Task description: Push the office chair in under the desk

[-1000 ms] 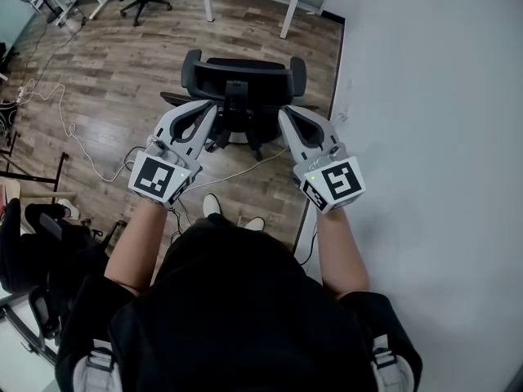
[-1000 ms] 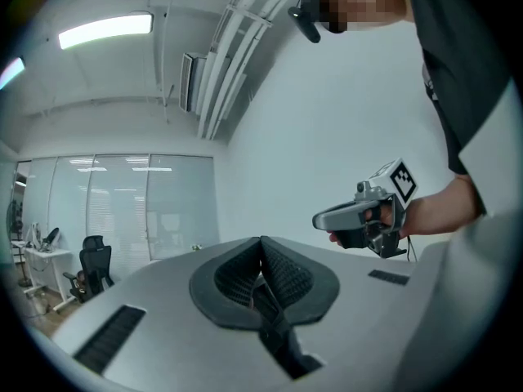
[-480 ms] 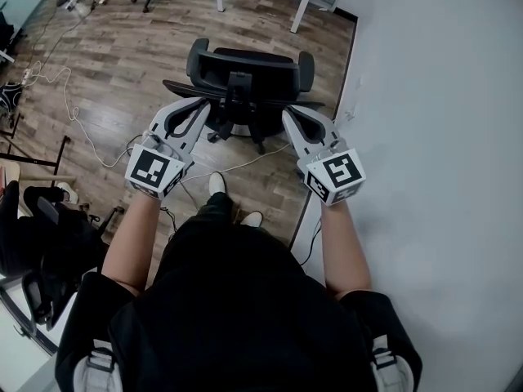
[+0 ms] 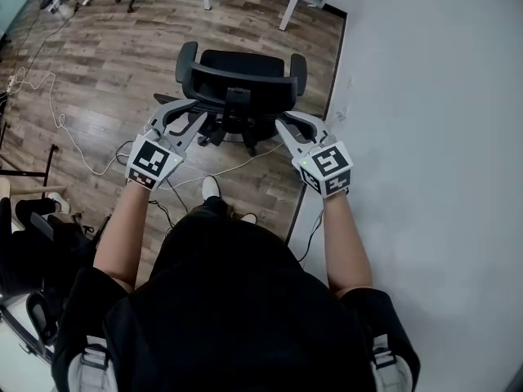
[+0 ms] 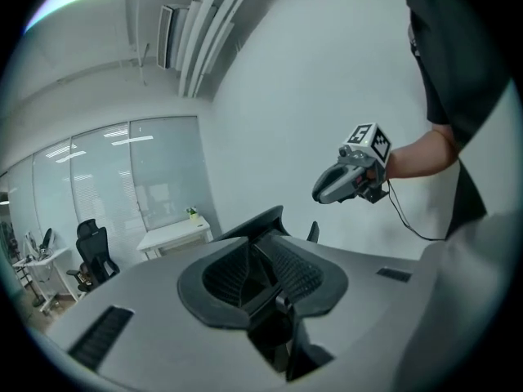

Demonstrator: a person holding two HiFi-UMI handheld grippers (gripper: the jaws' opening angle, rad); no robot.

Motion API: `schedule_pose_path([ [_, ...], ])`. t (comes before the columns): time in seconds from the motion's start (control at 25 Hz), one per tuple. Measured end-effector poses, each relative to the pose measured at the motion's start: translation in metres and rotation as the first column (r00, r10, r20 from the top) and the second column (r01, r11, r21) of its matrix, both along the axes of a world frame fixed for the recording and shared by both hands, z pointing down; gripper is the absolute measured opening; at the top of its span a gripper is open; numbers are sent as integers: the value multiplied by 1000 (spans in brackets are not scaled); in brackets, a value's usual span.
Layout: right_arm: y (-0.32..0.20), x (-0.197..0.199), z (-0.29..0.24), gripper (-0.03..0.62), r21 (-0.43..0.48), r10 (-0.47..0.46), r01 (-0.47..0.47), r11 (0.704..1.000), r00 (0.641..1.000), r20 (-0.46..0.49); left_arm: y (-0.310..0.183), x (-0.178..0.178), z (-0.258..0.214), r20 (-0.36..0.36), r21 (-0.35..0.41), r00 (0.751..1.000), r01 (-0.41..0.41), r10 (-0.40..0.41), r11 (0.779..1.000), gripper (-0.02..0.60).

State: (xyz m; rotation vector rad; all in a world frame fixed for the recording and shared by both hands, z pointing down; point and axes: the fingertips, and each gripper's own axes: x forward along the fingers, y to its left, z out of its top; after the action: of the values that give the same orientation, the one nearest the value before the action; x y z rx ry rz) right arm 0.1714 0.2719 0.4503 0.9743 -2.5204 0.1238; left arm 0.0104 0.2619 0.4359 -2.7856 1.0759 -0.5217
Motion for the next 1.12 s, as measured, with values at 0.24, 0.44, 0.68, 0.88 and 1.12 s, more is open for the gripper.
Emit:
schedule_pose_path([
  [0.24,-19,-7,32,75,-67,-43,36,997,994,-97,-21,-12,40,142,-78,987,-59,70,995,118],
  [0.44,-24,-5,59,123,-119,-98,75,990,975,-202,-26,-15,72,279,-111,952,-100,128,989,140],
  [0.68,-35,-9,86,143,-174,-174,119,978,922,-346,-36,-19,99,413,-161,883,-169,222,972,169],
  [0.88,-38,-1,112,150,-188,-259,185,965,791,-555,-38,-22,121,542,-193,794,-203,277,960,180],
  [1.12,-41,-3,134,153,-284,-363,232,931,688,-629,-43,-27,142,626,-249,702,-234,340,940,187],
])
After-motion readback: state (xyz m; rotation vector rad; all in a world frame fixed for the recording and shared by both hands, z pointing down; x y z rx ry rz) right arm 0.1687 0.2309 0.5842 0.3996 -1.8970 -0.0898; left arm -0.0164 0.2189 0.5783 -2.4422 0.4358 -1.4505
